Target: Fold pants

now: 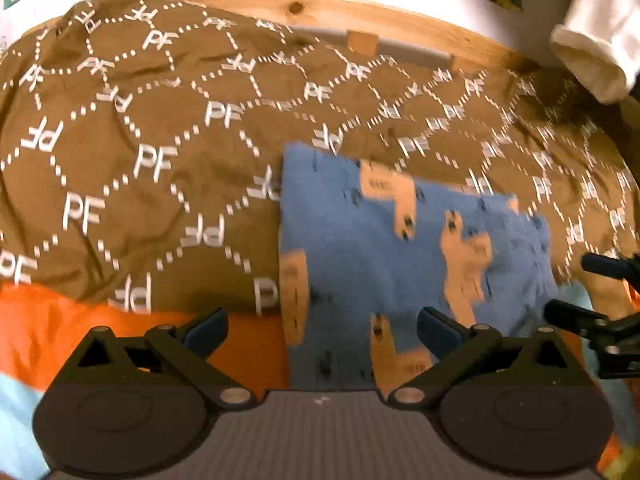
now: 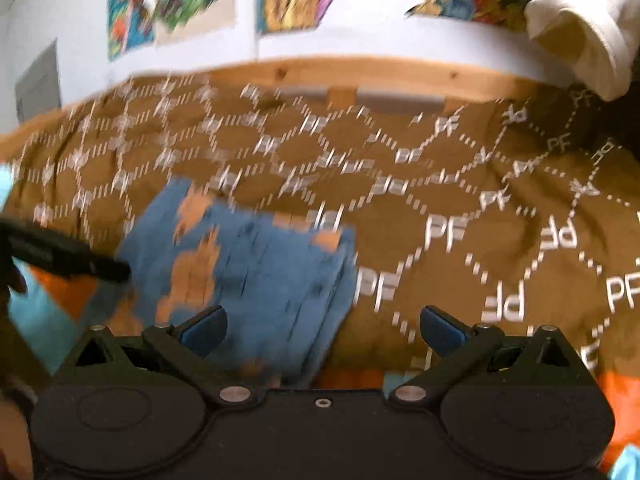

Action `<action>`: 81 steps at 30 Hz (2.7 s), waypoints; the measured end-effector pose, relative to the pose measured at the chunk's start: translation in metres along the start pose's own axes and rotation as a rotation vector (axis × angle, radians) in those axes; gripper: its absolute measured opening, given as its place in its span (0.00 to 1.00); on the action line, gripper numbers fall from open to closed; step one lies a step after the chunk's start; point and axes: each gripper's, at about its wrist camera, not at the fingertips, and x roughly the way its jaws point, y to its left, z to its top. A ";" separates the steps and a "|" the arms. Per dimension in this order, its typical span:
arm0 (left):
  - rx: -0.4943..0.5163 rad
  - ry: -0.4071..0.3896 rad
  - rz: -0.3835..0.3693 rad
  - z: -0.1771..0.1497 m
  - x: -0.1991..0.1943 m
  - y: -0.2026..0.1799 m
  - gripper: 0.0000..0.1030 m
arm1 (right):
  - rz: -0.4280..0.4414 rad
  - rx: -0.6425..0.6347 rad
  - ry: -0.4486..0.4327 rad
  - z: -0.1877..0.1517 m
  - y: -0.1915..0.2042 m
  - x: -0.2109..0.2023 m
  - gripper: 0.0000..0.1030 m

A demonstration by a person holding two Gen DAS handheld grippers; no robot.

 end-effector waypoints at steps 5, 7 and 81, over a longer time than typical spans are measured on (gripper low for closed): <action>0.013 0.063 0.052 -0.024 0.007 0.008 1.00 | -0.021 -0.069 0.121 -0.018 0.011 0.010 0.99; -0.009 0.051 0.045 -0.029 0.002 0.015 1.00 | 0.004 -0.063 0.119 -0.018 0.011 0.005 0.99; -0.034 0.041 -0.205 -0.009 0.009 0.029 0.28 | 0.221 0.364 -0.006 0.036 -0.045 0.057 0.20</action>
